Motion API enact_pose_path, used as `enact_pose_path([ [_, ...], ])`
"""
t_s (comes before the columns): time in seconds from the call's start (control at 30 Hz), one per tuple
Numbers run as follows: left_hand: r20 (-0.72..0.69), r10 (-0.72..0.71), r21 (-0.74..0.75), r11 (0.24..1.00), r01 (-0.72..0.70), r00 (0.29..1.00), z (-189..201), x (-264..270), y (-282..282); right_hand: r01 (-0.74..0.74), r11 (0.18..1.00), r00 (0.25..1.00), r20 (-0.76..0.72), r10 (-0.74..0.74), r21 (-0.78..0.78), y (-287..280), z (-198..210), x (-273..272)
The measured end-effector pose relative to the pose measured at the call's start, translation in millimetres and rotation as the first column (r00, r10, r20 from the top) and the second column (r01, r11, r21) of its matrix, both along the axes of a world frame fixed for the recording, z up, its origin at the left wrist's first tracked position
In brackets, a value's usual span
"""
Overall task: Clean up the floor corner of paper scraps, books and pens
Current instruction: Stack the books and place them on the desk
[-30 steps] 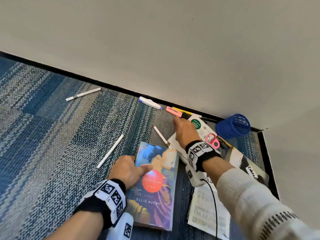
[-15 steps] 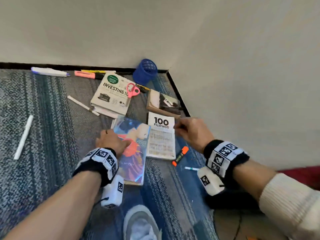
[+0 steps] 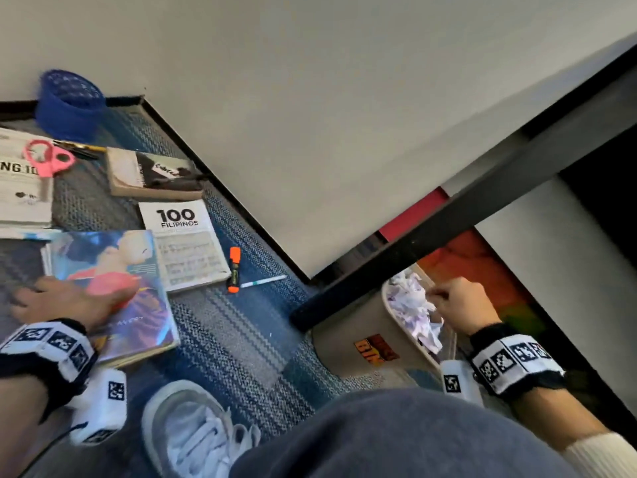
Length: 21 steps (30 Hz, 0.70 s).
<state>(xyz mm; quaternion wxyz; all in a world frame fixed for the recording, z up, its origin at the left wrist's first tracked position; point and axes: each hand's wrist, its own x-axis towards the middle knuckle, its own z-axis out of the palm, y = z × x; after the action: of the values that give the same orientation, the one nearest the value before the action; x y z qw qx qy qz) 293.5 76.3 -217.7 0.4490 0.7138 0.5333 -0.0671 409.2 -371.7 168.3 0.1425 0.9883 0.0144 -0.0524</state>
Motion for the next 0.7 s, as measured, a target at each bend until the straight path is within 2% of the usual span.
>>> enact_pose_path([
  [0.03, 0.016, -0.008, 0.009, 1.0, 0.008, 1.0, -18, 1, 4, 0.002, 1.0, 1.0, 0.001, -0.002, 0.026, -5, -2, 0],
  [0.1, -0.016, -0.006, -0.01, 1.0, 0.006, 1.0, -18, 1, 8, -0.008, 0.995, 0.999, 0.053, 0.003, 0.098, -2, -1, 0],
  [0.13, -0.049, -0.012, -0.008, 1.0, 0.012, 0.999, -8, -1, 9, -0.025, 0.993, 0.996, 0.087, 0.015, 0.12, 6, -1, -1],
  [0.23, -0.089, -0.024, 0.004, 1.0, 0.025, 0.996, 54, -17, 0, -0.141, 0.986, 0.983, 0.133, 0.128, 0.092, 53, -8, -9],
  [0.33, -0.054, -0.029, -0.009, 1.0, 0.029, 0.998, 70, -23, 1, -0.321, 0.935, 0.946, 0.018, 0.322, 0.152, 129, -40, -17],
  [0.4, -0.027, -0.06, -0.021, 0.998, 0.059, 0.998, 78, -27, 8, -0.38, 0.897, 0.899, -0.136, 0.416, 0.228, 177, -84, -8],
  [0.53, -0.042, -0.146, -0.003, 0.989, 0.146, 0.988, 91, -38, 22, -0.321, 0.901, 0.785, -0.451, 0.425, 0.291, 251, -178, 14],
  [0.6, -0.062, -0.17, 0.026, 0.985, 0.172, 0.984, 93, -45, 20, -0.262, 0.903, 0.775, -0.483, 0.408, 0.342, 273, -205, 19],
  [0.7, -0.114, -0.173, 0.059, 0.982, 0.181, 0.978, 92, -53, 13, -0.156, 0.888, 0.819, -0.446, 0.361, 0.433, 287, -238, 40],
])
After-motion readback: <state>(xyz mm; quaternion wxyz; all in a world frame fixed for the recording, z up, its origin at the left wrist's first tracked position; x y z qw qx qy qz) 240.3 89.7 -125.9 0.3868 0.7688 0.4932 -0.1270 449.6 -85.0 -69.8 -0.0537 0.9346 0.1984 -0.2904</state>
